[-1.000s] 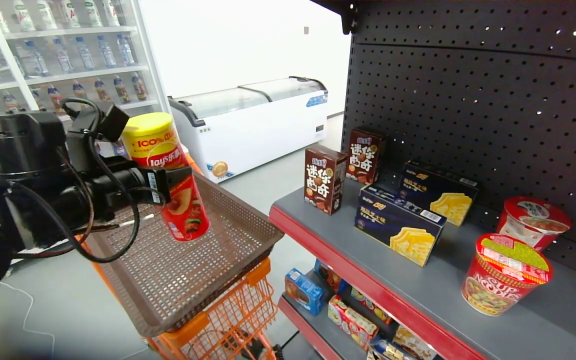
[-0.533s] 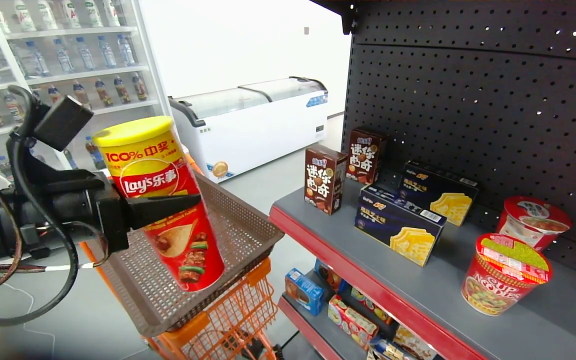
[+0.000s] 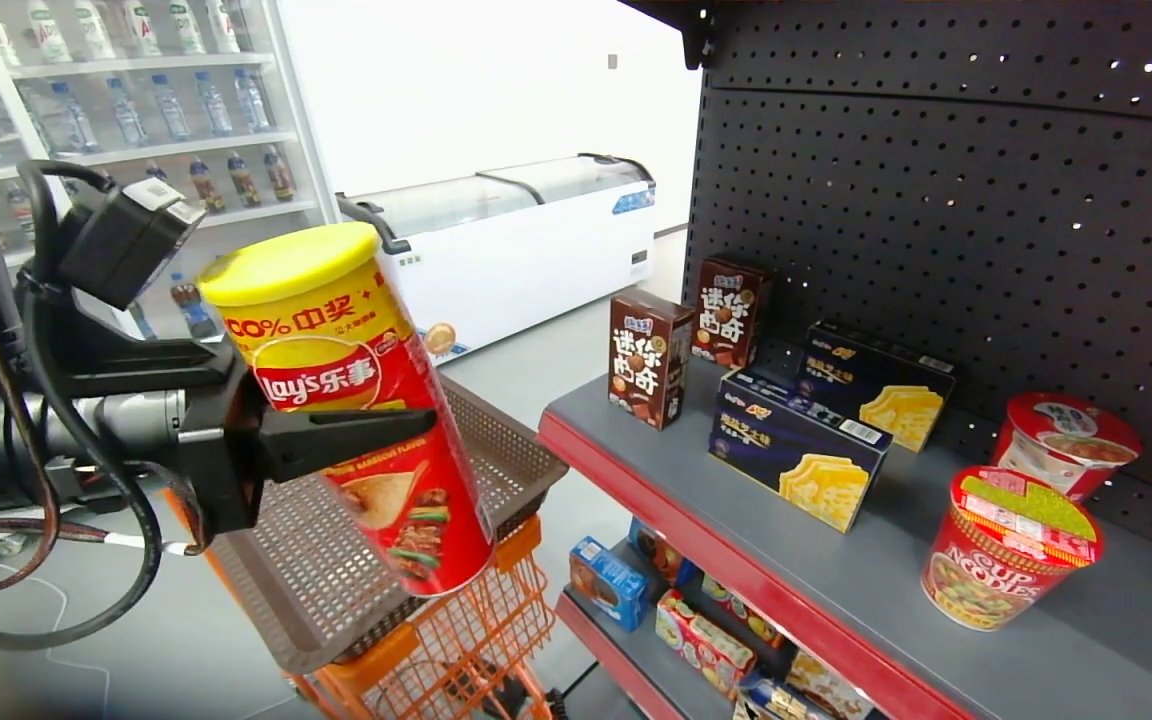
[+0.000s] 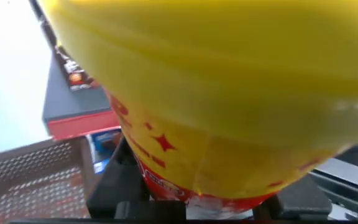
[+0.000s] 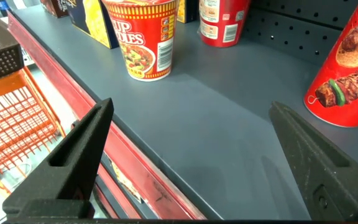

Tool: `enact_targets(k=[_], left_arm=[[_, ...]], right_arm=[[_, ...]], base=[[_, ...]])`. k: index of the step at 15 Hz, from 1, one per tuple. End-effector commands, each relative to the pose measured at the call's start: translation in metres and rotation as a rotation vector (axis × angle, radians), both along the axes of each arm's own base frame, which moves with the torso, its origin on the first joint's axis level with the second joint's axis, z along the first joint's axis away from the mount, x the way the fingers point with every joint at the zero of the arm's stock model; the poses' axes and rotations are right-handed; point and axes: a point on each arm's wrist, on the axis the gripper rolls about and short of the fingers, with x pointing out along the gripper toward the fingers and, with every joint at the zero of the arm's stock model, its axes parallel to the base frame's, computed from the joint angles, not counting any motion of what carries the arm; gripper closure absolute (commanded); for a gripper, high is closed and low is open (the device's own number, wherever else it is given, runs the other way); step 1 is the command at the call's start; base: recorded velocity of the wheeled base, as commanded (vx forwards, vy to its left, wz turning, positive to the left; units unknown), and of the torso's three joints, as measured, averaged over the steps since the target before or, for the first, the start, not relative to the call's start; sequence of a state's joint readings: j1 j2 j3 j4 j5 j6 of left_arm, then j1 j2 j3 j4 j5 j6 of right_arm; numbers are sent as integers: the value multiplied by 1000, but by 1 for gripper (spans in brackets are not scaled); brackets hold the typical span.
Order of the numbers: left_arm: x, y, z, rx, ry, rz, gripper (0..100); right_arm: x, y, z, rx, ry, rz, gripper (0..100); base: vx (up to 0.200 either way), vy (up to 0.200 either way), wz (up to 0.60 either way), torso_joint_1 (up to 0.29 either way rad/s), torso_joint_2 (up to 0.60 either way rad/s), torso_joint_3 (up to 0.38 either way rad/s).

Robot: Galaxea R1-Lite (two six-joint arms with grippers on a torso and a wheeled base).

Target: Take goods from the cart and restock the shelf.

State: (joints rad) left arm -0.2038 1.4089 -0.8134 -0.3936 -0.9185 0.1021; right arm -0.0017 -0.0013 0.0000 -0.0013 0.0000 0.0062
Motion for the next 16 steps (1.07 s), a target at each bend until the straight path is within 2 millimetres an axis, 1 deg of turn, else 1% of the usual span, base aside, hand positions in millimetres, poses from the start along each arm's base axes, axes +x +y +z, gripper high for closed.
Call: enact_targets(k=[1, 2, 4, 5, 6, 7, 8, 10, 12, 16], left_arm=[[-2, -8, -3, 1, 16, -49, 100], [-4, -13, -4, -2, 19, -90, 100], [-9, -19, -20, -17, 47, -253, 100], [-16, -26, -26, -15, 42, -316, 100], [-16, -26, -27, -15, 45, -319, 100], [-24, -34, -38, -5, 82, -362, 100], [-29, -39, -45, 1, 106, -395, 100], [-37, -55, -51, 12, 134, -473, 100], [-33, -59, -57, 19, 156, -482, 100], [-32, -59, -57, 20, 159, -477, 100]], right_arm=[[0, 0, 0, 0, 1, 0, 0], [0, 0, 0, 0, 1, 0, 0], [0, 0, 0, -2, 1, 5, 0], [0, 0, 0, -2, 1, 3, 0], [0, 0, 0, -2, 1, 3, 0], [0, 0, 0, -2, 1, 3, 0], [0, 0, 0, -2, 1, 3, 0], [0, 0, 0, -2, 1, 3, 0], [0, 0, 0, -2, 1, 3, 0], [0, 0, 0, -2, 1, 5, 0]], base=[[0, 0, 0, 0, 0, 0], [0, 0, 0, 0, 0, 0], [0, 0, 0, 0, 0, 0], [0, 0, 0, 0, 0, 0], [0, 0, 0, 0, 0, 0], [0, 0, 0, 0, 0, 0], [0, 0, 0, 0, 0, 0], [0, 0, 0, 0, 0, 0], [0, 0, 0, 0, 0, 0], [0, 0, 0, 0, 0, 0]])
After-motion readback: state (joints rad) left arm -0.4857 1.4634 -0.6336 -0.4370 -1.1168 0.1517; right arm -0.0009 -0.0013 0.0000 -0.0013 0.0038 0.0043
